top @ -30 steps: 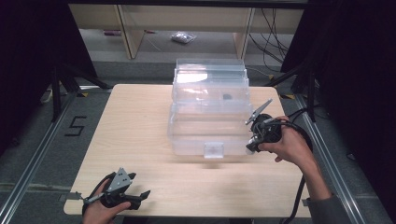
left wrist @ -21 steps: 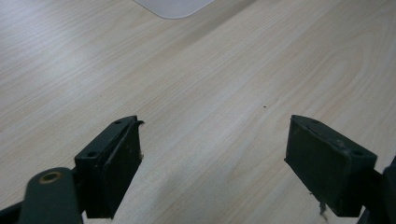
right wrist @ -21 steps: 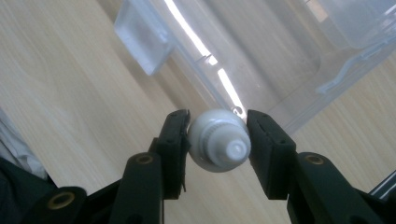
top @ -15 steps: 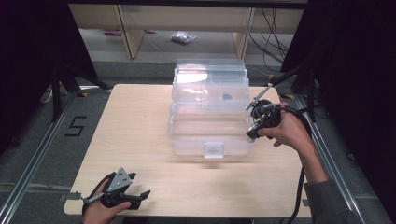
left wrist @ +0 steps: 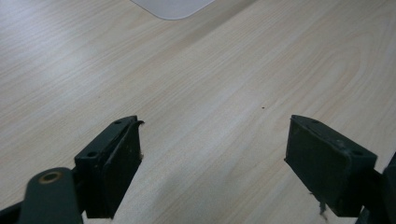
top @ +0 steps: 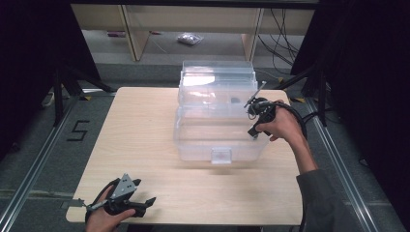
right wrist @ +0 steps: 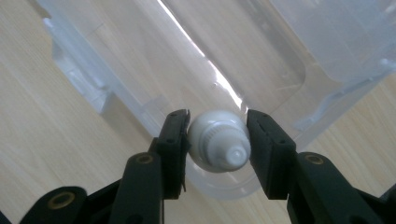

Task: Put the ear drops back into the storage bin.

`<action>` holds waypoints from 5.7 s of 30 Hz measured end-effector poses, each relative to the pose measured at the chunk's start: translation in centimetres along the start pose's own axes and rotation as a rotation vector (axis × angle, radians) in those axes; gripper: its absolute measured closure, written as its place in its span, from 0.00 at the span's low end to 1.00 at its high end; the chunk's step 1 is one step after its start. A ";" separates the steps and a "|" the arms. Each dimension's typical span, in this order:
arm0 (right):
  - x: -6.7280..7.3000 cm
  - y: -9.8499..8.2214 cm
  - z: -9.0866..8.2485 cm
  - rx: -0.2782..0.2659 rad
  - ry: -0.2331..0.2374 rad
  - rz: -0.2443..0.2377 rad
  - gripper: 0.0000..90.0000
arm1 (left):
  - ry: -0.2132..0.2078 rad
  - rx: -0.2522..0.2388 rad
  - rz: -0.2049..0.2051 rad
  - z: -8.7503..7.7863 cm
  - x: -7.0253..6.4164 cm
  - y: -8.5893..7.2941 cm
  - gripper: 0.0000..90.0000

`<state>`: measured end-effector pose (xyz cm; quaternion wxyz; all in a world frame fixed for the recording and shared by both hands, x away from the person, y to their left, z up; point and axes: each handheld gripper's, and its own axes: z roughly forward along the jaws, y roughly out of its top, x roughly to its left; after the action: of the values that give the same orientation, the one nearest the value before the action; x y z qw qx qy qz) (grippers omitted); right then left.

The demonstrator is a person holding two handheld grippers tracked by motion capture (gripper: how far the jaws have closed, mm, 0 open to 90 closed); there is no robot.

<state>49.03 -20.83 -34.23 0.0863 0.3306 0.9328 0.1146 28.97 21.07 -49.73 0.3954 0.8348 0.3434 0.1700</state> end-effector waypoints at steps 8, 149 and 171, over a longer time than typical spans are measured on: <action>-0.7 1.0 1.9 0.031 0.021 0.024 0.67 | -0.006 0.011 0.003 -0.1 -0.1 0.0 0.20; 2.7 -5.2 1.9 -0.228 0.057 0.176 0.27 | -0.003 0.015 0.007 0.1 -0.1 0.0 0.20; 4.2 -7.5 0.9 -0.273 0.061 0.177 0.26 | -0.020 0.001 0.005 0.1 -0.3 0.0 0.20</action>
<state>41.57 -23.69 -37.50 0.0916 0.3931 0.8779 0.2576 28.81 20.74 -49.79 0.3979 0.8374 0.3377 0.1626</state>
